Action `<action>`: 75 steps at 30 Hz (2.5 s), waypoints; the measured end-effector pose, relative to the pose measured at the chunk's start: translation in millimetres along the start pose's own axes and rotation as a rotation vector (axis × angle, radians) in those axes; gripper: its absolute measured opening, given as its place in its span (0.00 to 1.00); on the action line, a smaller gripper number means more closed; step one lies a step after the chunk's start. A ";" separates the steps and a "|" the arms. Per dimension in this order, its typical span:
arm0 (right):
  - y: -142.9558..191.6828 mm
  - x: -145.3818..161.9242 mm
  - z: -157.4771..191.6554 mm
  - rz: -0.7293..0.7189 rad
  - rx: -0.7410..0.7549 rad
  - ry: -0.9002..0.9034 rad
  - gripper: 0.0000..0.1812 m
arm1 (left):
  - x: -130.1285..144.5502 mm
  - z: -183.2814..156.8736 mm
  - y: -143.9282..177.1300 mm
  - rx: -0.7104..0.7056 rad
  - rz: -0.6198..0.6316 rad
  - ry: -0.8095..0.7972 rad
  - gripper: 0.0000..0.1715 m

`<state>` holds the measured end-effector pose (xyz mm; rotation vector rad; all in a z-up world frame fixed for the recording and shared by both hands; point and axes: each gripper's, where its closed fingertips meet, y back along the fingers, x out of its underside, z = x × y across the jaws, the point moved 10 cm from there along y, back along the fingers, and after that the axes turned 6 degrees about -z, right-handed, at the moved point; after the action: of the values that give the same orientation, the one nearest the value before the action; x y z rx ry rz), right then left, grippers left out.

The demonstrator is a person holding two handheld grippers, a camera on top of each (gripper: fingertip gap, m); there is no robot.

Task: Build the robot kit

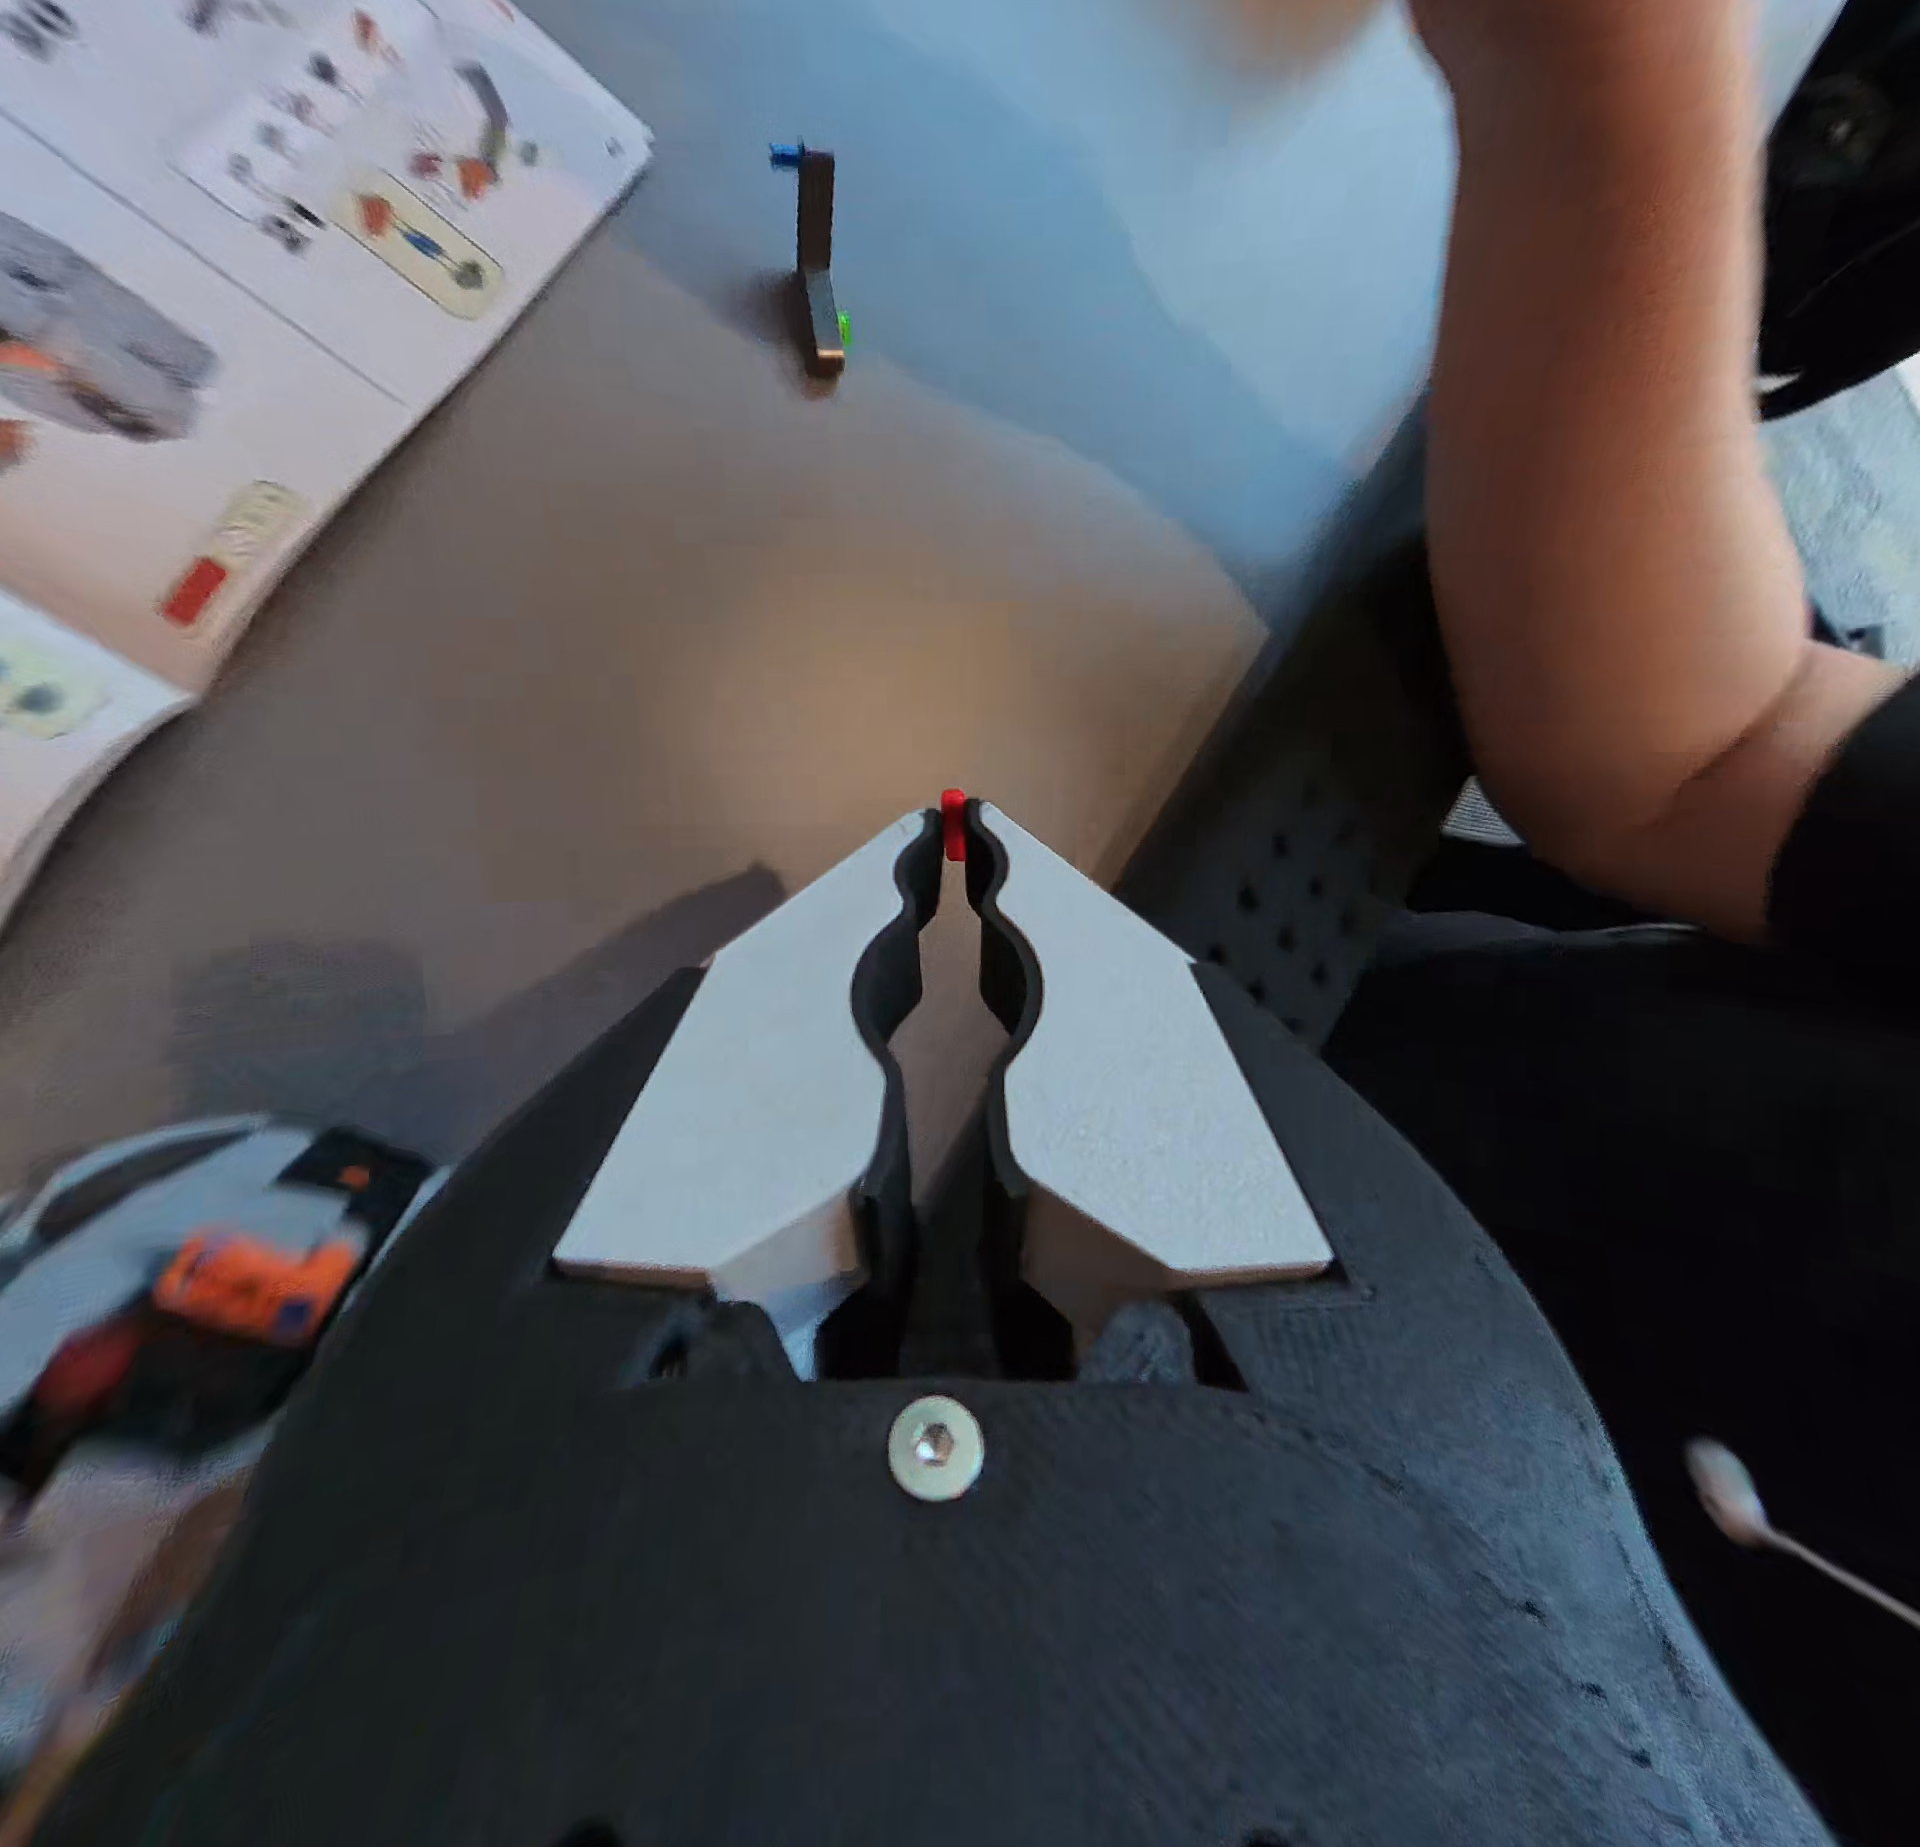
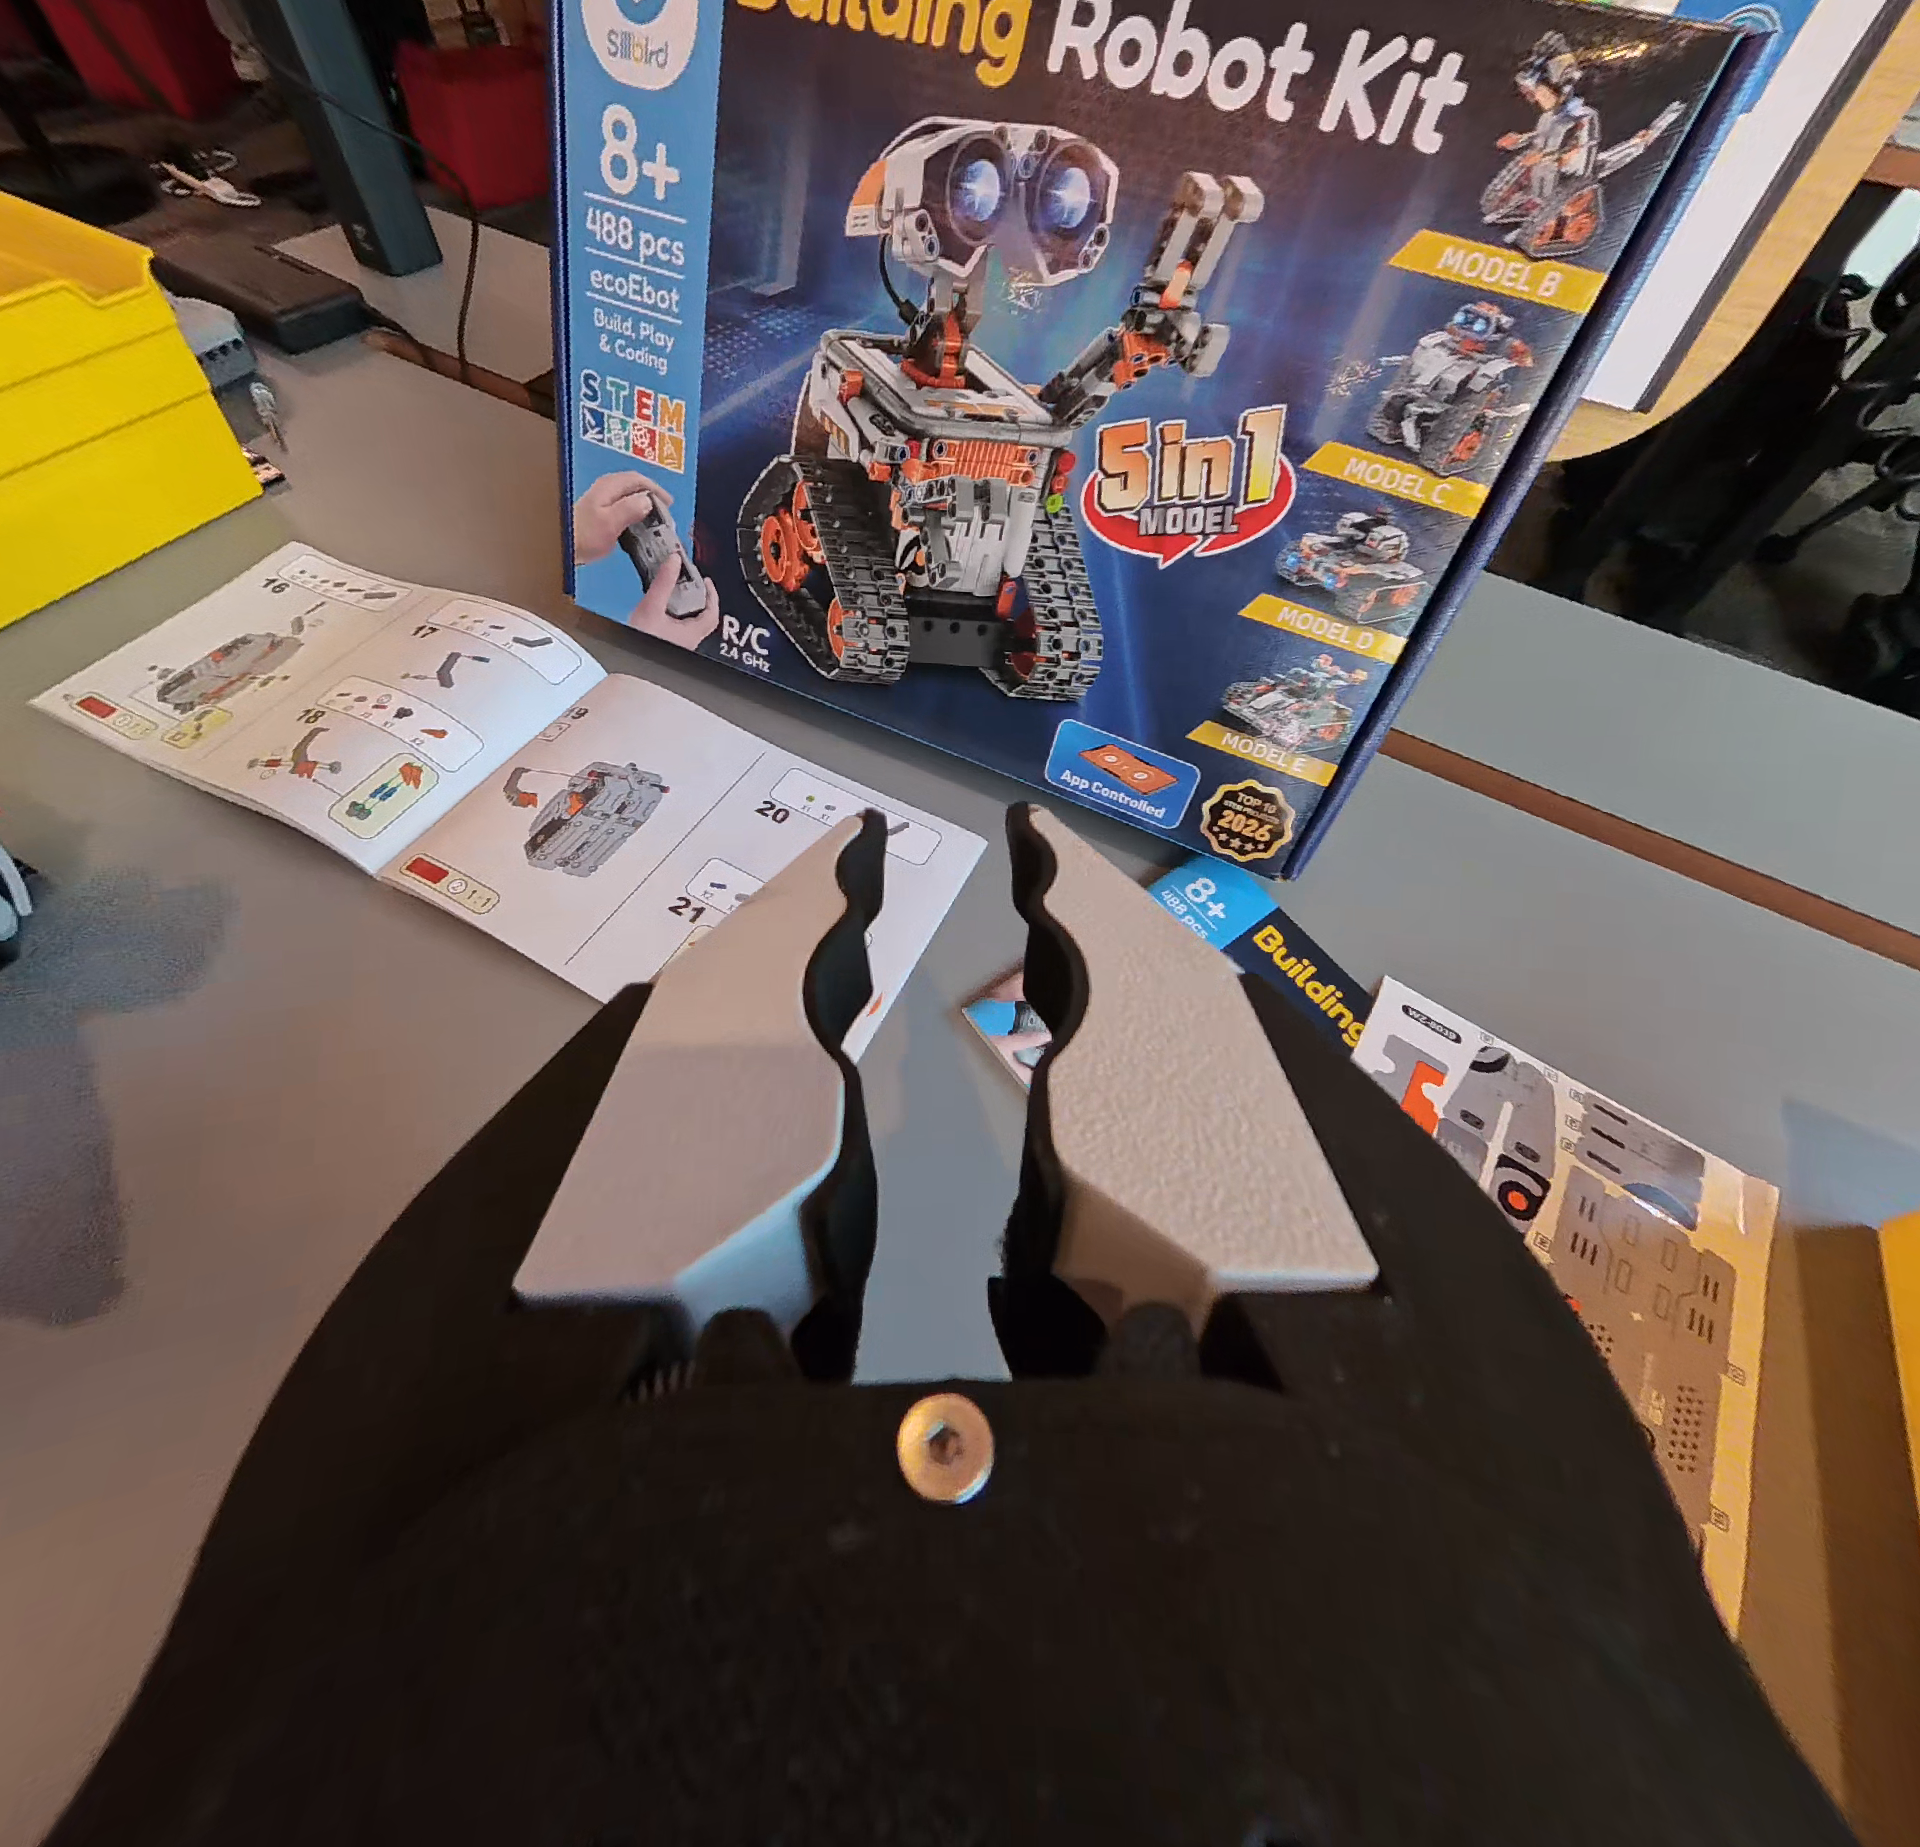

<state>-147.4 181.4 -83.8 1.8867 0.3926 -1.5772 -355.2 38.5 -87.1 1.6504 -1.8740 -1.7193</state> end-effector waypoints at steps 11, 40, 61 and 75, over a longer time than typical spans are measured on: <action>2.9 -1.0 -6.2 -0.046 -0.086 -0.105 0.14 | -3.5 35.9 -83.2 -0.210 0.249 0.053 0.08; 10.6 -17.5 10.7 -0.319 -0.112 -0.052 0.12 | 183.9 185.8 248.9 -0.503 0.137 0.361 0.10; -16.5 1.3 18.6 -0.128 -0.043 0.165 0.12 | 204.1 270.2 193.1 -0.402 0.677 0.279 0.05; -15.5 -0.5 27.5 -0.092 -0.046 0.237 0.12 | 210.1 273.5 187.0 -0.400 0.710 0.419 0.02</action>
<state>-177.9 175.6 -89.7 2.0514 0.6208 -1.3927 -740.6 15.9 -156.8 0.9295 -1.5158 -1.2197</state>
